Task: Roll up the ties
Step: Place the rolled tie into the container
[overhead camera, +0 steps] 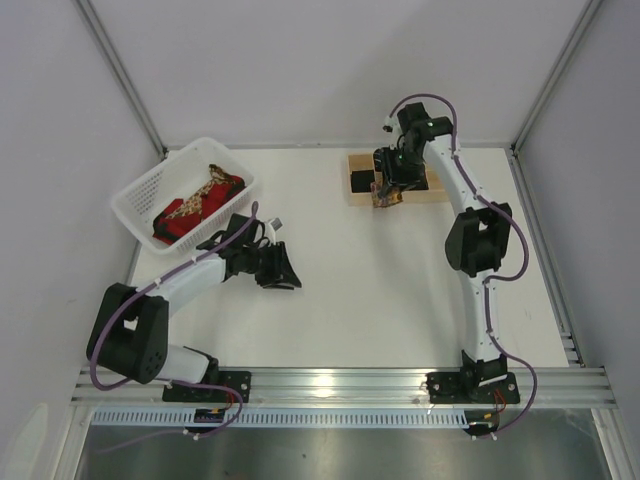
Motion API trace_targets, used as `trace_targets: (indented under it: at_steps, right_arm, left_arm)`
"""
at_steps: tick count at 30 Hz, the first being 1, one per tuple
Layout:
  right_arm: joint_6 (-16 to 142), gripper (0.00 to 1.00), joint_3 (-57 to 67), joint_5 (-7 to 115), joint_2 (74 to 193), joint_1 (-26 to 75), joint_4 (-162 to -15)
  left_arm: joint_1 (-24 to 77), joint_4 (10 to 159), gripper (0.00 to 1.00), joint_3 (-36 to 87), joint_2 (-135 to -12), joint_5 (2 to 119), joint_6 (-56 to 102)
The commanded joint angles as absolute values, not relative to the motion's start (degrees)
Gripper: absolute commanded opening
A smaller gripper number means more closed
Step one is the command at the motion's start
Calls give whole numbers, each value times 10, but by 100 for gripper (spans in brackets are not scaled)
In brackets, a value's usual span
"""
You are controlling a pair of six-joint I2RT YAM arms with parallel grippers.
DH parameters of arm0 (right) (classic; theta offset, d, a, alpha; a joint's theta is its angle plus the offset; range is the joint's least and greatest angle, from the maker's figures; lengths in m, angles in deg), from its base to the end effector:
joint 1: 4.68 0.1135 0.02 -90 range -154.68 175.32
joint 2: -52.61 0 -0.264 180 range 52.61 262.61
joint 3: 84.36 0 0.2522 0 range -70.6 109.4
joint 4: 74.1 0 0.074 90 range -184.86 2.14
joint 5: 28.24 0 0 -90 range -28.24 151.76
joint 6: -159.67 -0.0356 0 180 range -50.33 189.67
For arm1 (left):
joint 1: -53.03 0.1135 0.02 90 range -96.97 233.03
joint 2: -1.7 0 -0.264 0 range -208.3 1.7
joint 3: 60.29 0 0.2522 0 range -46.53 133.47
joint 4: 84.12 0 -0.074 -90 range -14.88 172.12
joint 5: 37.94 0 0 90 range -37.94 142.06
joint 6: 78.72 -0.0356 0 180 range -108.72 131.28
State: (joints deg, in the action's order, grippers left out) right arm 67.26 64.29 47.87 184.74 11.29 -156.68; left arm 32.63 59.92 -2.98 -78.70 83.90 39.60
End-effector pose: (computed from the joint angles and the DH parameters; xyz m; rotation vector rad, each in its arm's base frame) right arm 0.4619 0.1411 0.2818 -0.3934 2.7101 0.4219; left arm 0.2386 -0.1088 0.1855 0.0263 2.7092 -1.0102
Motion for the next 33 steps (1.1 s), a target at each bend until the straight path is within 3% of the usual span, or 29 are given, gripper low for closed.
trace_targets:
  at_steps: [1,11,26,30,33]
  right_arm:
    - [715,0,676,518,1844,97,-1576]
    - [706,0,670,648,1783,46,-1501]
    - [623,0,660,333,1815,-99,-1425]
    - [572,0,649,319,1832,-112,-1397]
    - [485,0,574,283,1824,-114,-1308]
  left_arm:
    - [324,629,35,-36,-760,855,397]
    - [323,636,35,-31,-769,863,400]
    - [323,623,34,-6,-821,878,390]
    - [322,630,35,0,-831,880,397]
    - [321,634,34,2,-834,882,405]
